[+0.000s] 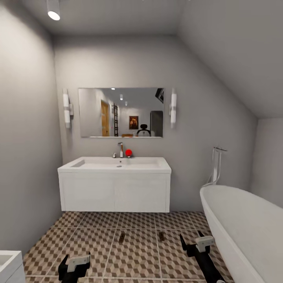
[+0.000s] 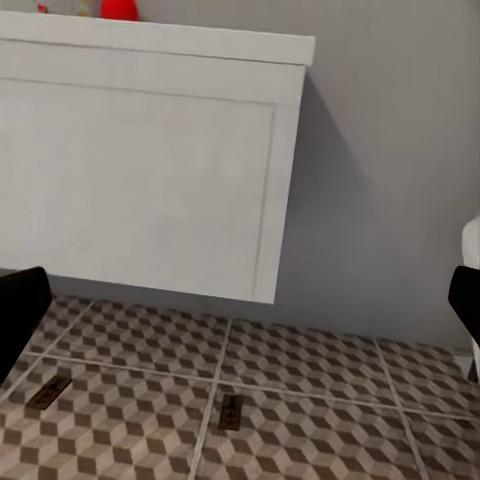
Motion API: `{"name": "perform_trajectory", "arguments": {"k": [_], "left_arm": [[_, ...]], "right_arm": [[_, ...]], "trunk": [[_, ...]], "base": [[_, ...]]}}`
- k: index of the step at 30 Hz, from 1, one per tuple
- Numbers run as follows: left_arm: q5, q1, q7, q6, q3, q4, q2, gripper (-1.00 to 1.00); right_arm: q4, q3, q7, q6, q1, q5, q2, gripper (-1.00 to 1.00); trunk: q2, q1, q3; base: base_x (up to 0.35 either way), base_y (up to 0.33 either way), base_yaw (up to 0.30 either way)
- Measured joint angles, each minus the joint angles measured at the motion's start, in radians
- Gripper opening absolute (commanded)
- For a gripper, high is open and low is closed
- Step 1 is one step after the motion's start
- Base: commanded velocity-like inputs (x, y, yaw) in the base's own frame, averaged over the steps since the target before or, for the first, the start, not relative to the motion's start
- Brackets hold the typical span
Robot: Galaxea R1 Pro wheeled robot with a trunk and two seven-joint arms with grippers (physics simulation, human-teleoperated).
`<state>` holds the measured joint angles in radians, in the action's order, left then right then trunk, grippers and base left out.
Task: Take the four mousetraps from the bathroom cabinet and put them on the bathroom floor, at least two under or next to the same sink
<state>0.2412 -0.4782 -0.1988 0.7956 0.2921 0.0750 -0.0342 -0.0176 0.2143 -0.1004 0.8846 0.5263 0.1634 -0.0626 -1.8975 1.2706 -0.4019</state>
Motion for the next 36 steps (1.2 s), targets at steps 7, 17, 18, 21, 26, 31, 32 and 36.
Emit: {"name": "perform_trajectory", "arguments": {"k": [7, 17, 18, 21, 26, 31, 32, 36], "left_arm": [[0.0, 0.0, 0.0, 0.0, 0.0, 0.0, 0.0, 1.0], [0.001, 0.0, 0.0, 0.001, 0.0, 0.0, 0.0, 1.0], [0.001, 0.001, 0.0, 0.001, 0.0, 0.0, 0.0, 1.0], [0.0, 0.0, 0.0, 0.0, 0.0, 0.0, 0.0, 1.0], [0.0, 0.0, 0.0, 0.0, 0.0, 0.0, 0.0, 1.0], [0.0, 0.0, 0.0, 0.0, 0.0, 0.0, 0.0, 1.0], [0.0, 0.0, 0.0, 0.0, 0.0, 0.0, 0.0, 1.0], [0.0, 0.001, 0.0, 0.0, 0.0, 0.0, 0.0, 1.0]], "right_arm": [[0.0, 0.0, 0.001, 0.0, 0.0, 0.0, 0.004, 1.0], [0.0, 0.0, 0.002, 0.0, 0.0, 0.0, 0.005, 1.0], [0.0, 0.0, 0.002, 0.0, 0.001, 0.0, 0.005, 1.0], [0.0, 0.0, 0.002, 0.0, 0.001, 0.0, 0.005, 1.0], [0.0, 0.0, 0.002, 0.0, 0.001, 0.0, 0.005, 1.0], [0.0, 0.0, 0.002, 0.0, 0.001, 0.0, 0.005, 1.0], [0.0, 0.0, 0.002, 0.0, 0.001, 0.0, 0.005, 1.0], [0.0, 0.0, 0.002, 0.0, 0.0, 0.0, 0.005, 1.0]], "trunk": [[0.049, -0.027, 0.022], [0.119, -0.065, 0.053], [0.126, -0.069, 0.056], [0.147, -0.081, 0.066], [0.182, -0.1, 0.081], [0.217, -0.119, 0.097], [0.224, -0.123, 0.1], [0.252, -0.138, 0.113]], "base": [[0.0, 0.0, 0.0], [0.0, 0.0, 0.0], [0.0, 0.0, 0.0], [0.0, 0.0, 0.0], [0.0, 0.0, 0.0], [0.0, 0.0, 0.0], [0.0, 0.0, 0.0], [0.0, 0.0, 0.0]]}}
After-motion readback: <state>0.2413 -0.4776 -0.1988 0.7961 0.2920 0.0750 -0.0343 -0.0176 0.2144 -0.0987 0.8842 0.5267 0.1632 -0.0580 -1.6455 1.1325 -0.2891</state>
